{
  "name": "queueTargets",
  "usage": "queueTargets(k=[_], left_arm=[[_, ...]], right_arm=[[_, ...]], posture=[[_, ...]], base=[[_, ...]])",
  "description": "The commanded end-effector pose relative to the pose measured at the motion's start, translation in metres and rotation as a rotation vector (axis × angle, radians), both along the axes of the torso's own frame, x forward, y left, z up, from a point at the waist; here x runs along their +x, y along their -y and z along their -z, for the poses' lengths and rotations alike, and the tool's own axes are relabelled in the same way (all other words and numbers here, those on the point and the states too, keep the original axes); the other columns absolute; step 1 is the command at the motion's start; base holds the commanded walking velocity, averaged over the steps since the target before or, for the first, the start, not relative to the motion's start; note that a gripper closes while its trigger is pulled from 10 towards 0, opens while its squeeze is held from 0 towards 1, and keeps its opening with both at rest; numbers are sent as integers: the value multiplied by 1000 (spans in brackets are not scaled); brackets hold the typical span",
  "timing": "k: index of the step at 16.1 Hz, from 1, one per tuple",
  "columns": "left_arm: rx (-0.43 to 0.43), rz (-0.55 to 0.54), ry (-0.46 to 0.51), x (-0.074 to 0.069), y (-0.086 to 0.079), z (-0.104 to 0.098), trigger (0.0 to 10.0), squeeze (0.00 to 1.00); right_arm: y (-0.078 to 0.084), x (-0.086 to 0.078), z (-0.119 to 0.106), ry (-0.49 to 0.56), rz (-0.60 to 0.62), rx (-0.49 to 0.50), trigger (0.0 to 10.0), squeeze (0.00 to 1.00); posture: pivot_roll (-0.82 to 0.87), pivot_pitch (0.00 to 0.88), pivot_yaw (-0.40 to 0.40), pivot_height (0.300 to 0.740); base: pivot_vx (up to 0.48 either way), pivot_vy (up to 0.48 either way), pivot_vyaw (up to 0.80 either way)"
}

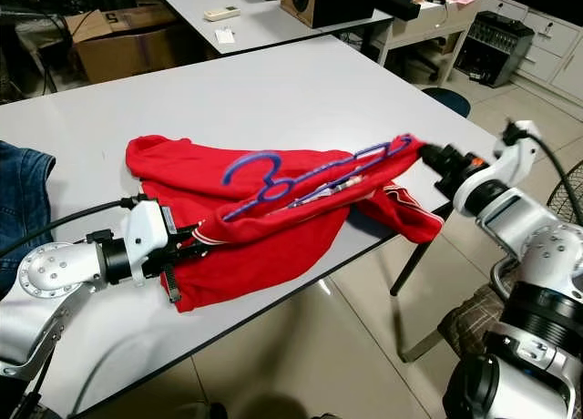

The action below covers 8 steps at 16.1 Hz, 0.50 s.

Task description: Hang hanger

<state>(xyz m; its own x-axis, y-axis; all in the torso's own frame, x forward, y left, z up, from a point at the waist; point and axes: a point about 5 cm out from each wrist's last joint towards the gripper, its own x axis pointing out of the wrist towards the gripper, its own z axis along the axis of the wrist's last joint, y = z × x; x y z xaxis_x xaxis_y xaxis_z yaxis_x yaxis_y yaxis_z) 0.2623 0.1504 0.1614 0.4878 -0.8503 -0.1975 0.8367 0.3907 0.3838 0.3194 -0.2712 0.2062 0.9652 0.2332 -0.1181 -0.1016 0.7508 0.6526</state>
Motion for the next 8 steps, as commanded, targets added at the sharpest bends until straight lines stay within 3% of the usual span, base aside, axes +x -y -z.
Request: queueTargets(k=[1, 3, 5, 8], left_arm=[[74, -73, -48, 1, -20, 13, 0, 0], [105, -108, -53, 3, -24, 17, 0, 0], [216, -99, -73, 3, -29, 25, 0, 0], [266, -68, -56, 4, -26, 26, 0, 0]], right_arm=[[42, -11, -24, 98, 206, -6, 0, 0], [47, -12, -25, 106, 216, 33, 0, 0], [51, -13, -29, 127, 218, 85, 0, 0], [51, -13, -32, 141, 205, 98, 0, 0]], posture=[[-18, 57, 3, 740], [-18, 58, 3, 740], [-19, 58, 4, 740], [-20, 59, 6, 740]], base=[[0, 0, 0], [0, 0, 0], [0, 0, 0], [0, 0, 0]])
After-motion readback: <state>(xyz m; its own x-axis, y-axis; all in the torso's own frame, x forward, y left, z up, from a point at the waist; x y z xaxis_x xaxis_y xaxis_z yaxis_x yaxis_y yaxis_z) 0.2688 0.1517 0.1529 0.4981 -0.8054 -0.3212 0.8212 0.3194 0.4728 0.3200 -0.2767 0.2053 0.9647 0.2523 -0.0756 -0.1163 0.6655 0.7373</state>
